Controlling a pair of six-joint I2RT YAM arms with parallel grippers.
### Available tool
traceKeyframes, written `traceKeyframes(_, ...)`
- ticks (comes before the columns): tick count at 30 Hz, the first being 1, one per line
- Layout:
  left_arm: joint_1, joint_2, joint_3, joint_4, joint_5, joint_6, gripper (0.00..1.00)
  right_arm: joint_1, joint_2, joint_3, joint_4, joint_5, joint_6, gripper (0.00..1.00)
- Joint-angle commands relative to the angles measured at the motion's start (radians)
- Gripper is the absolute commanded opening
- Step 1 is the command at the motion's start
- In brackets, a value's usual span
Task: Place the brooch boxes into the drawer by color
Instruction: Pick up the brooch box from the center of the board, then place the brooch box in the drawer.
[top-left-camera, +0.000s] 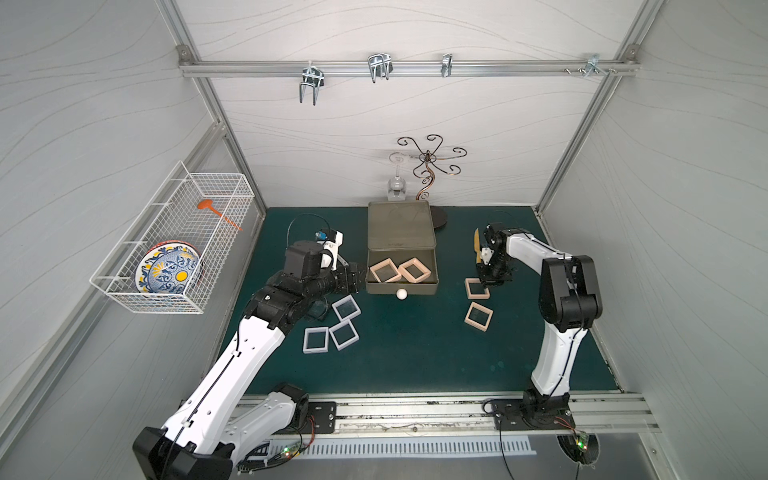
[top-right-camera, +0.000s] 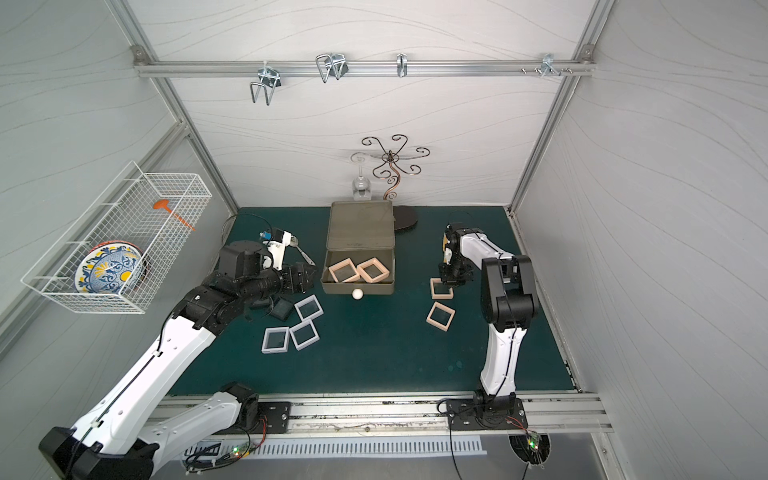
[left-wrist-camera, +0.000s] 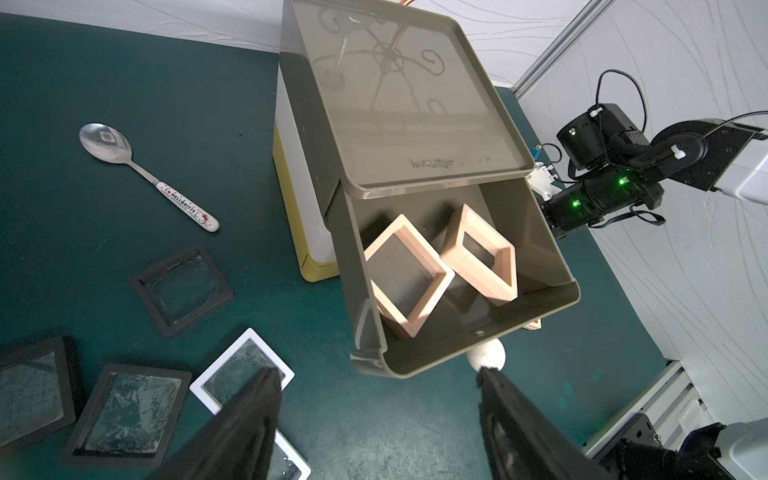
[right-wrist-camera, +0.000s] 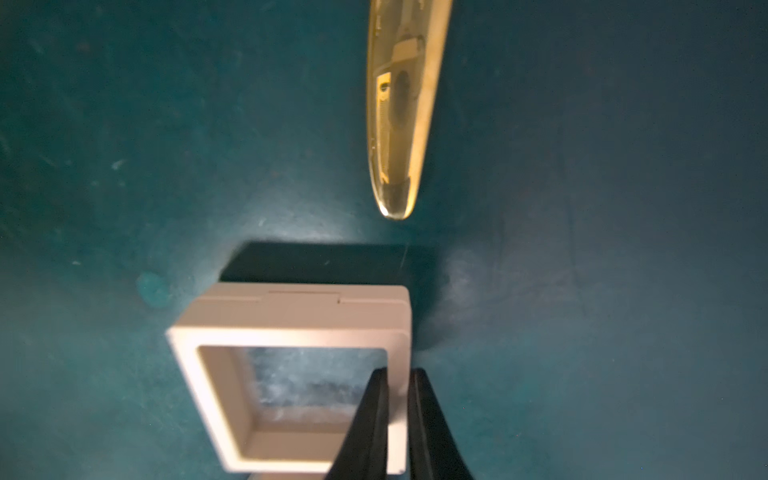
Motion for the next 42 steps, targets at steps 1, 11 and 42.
traceKeyframes(1, 0.005, -0.005, 0.017, 0.025, -0.008, 0.003, 0.78, -0.006, 0.004, -0.02, 0.004, -0.027, 0.005, 0.06)
traceKeyframes(11, 0.005, -0.014, 0.017, 0.018, -0.018, 0.005, 0.78, -0.007, -0.142, -0.052, 0.061, -0.121, 0.04, 0.0)
traceKeyframes(42, 0.006, -0.025, 0.015, 0.013, -0.04, 0.006, 0.78, 0.547, -0.243, 0.338, 0.186, -0.343, 0.244, 0.0)
